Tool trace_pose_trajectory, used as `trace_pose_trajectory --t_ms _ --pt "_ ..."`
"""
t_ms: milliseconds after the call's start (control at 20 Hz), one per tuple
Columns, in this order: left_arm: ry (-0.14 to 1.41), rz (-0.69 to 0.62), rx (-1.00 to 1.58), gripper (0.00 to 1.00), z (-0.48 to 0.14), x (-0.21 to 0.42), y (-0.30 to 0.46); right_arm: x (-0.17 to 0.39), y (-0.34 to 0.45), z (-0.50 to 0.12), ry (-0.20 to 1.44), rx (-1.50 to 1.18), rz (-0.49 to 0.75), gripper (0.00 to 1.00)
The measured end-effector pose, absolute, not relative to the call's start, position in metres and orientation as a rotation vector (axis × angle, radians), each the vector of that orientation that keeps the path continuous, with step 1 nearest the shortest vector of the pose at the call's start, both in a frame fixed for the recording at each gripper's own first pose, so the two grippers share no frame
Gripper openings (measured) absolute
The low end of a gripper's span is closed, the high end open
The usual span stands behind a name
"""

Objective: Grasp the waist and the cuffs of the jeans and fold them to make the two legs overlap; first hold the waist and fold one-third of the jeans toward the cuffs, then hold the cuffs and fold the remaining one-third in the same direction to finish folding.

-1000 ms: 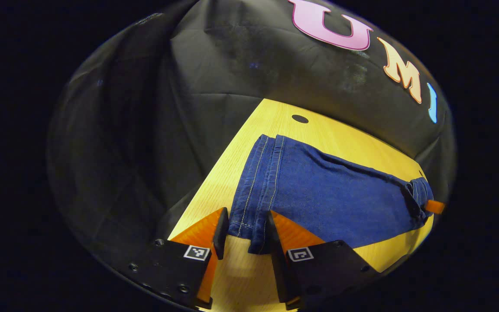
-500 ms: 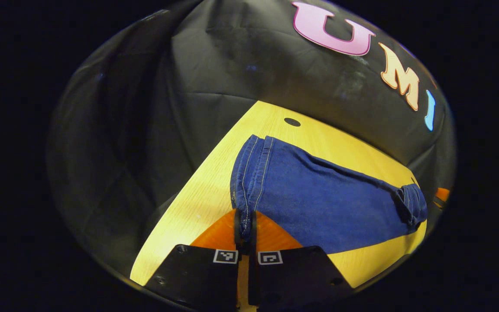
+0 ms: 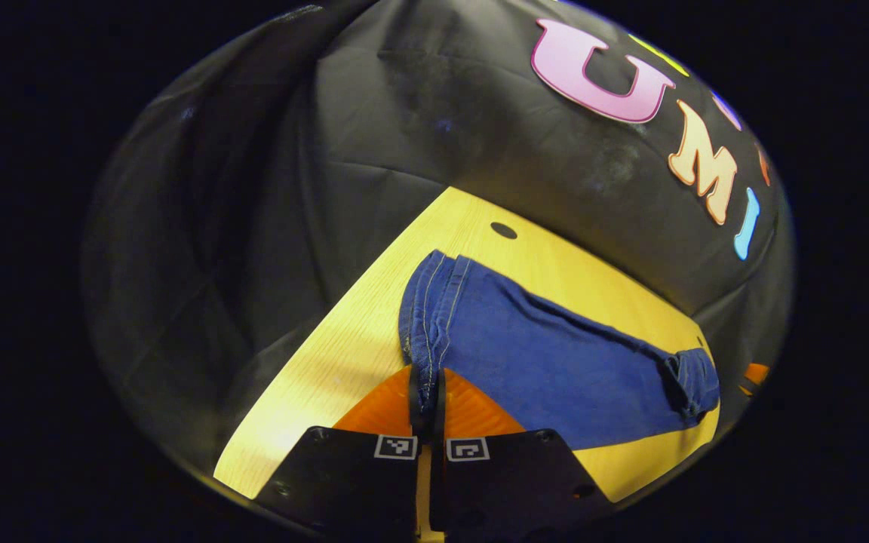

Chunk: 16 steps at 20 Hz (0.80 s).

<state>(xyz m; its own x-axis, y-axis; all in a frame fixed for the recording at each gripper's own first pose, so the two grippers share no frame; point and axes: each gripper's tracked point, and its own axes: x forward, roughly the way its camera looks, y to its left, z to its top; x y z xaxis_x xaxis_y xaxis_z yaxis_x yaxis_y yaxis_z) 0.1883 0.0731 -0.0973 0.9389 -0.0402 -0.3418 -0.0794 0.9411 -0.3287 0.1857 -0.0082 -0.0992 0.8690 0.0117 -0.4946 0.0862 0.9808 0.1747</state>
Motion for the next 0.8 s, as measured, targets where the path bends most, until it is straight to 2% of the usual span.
trace_pose_trajectory --t_ms 50,100,150,250,300,800 --pt "0.331 0.008 -0.363 0.00 -0.084 0.189 0.064 0.184 -0.016 -0.095 0.509 0.200 -0.045 0.94" --pt "0.307 -0.002 -0.376 0.00 -0.070 0.188 0.057 0.182 -0.025 -0.090 0.501 0.204 -0.050 0.98" --pt "0.283 -0.017 -0.385 0.00 -0.058 0.188 0.050 0.184 -0.033 -0.086 0.493 0.208 -0.054 0.94" --pt "0.241 -0.046 -0.382 0.02 -0.032 0.193 0.026 0.188 -0.048 -0.077 0.475 0.222 -0.051 0.98" --pt "0.231 -0.060 -0.378 0.00 -0.022 0.195 0.011 0.188 -0.057 -0.073 0.469 0.230 -0.047 0.98" --pt "0.114 -0.118 -0.312 0.00 0.051 0.215 -0.151 0.192 -0.142 -0.044 0.471 0.254 0.052 0.98"
